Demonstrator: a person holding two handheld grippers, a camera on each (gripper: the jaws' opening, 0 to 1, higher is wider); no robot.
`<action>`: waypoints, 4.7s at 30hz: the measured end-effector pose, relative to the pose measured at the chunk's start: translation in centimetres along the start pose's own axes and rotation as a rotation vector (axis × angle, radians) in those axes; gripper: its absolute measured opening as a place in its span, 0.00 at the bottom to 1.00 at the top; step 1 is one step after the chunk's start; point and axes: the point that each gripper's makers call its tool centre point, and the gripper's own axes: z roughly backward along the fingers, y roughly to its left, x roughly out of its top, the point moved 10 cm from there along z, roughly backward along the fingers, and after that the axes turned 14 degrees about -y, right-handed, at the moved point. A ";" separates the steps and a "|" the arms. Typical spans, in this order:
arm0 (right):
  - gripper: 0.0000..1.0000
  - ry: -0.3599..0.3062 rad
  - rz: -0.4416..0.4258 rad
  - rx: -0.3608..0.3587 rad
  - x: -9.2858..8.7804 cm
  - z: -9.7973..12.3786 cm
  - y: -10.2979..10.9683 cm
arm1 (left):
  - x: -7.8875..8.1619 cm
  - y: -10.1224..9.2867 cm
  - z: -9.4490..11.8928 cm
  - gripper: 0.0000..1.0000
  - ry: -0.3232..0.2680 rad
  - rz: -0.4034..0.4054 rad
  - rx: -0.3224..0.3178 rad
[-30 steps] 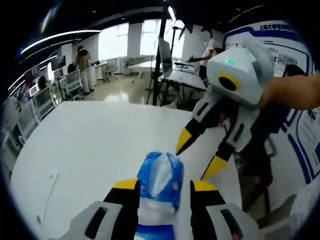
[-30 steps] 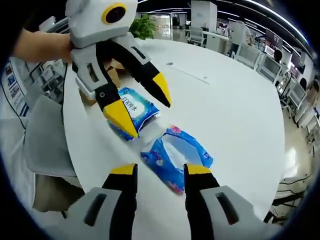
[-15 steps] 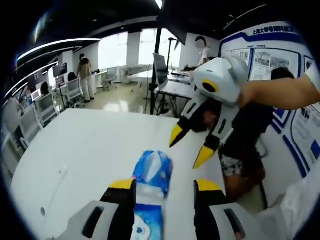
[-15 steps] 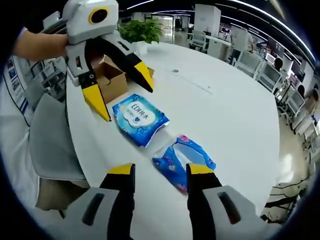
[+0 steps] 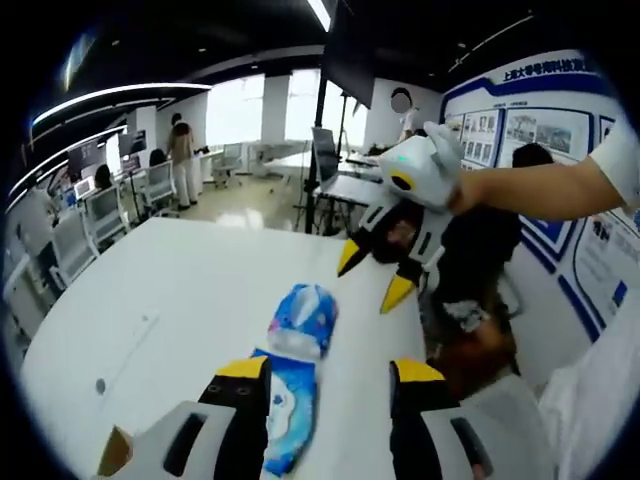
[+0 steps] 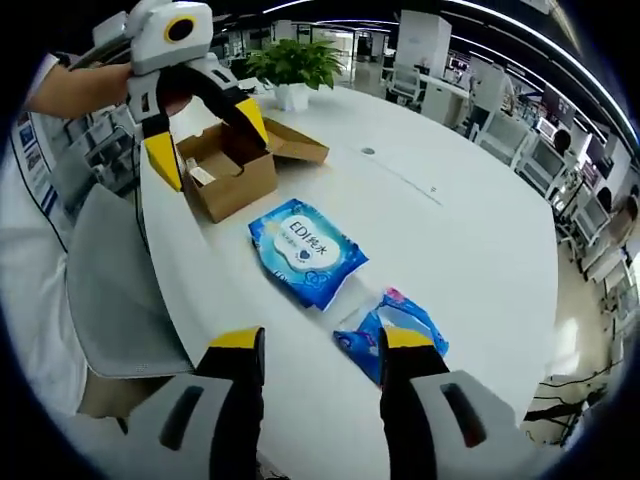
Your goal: Operate the shoe box by opening the lid, removing the specified soft item, and placing it in the target area until the item is outside and the box remains undamaged.
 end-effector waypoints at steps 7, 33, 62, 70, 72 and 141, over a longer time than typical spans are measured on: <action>0.43 0.007 0.034 0.024 2.2 -1.7 3.1 | -1.9 -0.7 5.7 0.48 -0.011 0.019 0.046; 0.41 0.023 0.146 0.111 10.8 -8.8 11.1 | -6.6 0.0 20.2 0.47 -0.049 0.071 0.194; 0.40 0.037 0.208 0.196 15.2 -15.5 13.4 | -10.8 2.5 27.9 0.47 -0.041 0.128 0.301; 0.40 0.058 0.232 0.242 16.2 -18.0 14.1 | -12.4 3.6 30.2 0.47 -0.034 0.167 0.343; 0.39 0.060 0.236 0.252 16.6 -18.6 14.1 | -12.6 3.7 30.7 0.47 -0.038 0.171 0.353; 0.26 0.382 0.358 0.657 11.9 -31.3 15.2 | -18.2 7.4 33.0 0.47 -0.047 0.342 0.421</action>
